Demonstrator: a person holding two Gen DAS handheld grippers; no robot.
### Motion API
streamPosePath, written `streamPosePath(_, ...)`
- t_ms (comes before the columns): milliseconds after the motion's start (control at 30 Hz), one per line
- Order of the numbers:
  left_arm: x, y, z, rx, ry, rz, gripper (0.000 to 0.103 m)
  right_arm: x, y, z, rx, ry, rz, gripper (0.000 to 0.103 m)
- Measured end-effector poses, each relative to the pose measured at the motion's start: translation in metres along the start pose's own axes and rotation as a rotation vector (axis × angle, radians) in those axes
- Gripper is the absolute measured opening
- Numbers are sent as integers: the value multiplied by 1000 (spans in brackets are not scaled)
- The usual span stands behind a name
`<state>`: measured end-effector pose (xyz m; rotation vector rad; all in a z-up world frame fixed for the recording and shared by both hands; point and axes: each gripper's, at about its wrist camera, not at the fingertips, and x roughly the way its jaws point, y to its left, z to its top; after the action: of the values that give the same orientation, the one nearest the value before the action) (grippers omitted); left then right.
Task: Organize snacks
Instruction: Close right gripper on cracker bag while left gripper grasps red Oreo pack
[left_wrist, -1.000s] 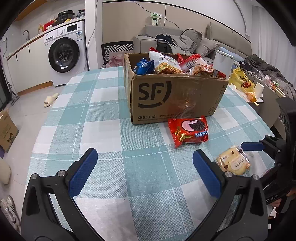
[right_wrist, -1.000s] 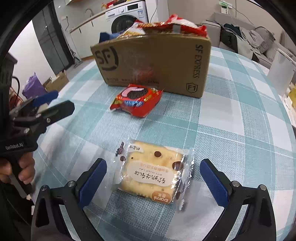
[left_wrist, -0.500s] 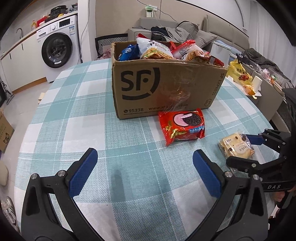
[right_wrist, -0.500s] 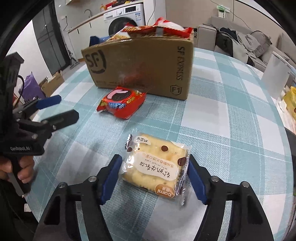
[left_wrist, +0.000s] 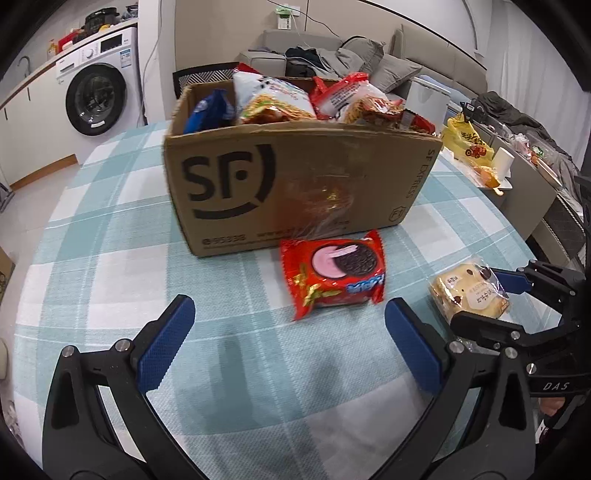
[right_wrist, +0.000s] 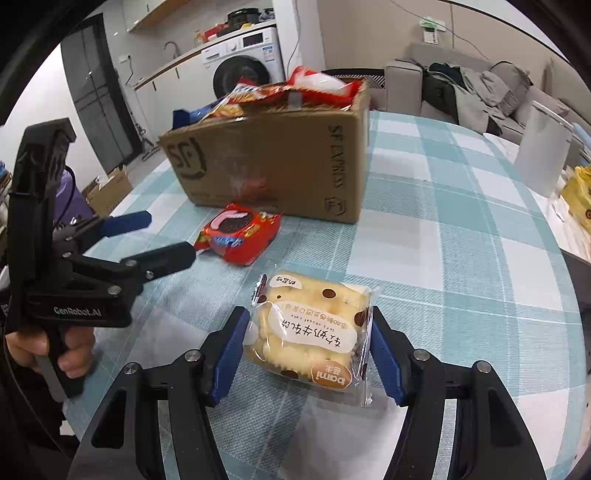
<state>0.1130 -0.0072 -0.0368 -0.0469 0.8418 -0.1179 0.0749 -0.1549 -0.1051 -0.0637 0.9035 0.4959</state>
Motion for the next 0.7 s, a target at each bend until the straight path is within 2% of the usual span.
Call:
streamPosePath(467, 46, -18, 20, -24, 54, -34, 102, -9, -17, 4, 66, -40, 3, 64)
streamPosePath(700, 63, -27, 24, -11, 77, -46, 84, -10, -16, 4, 60, -44, 7, 64)
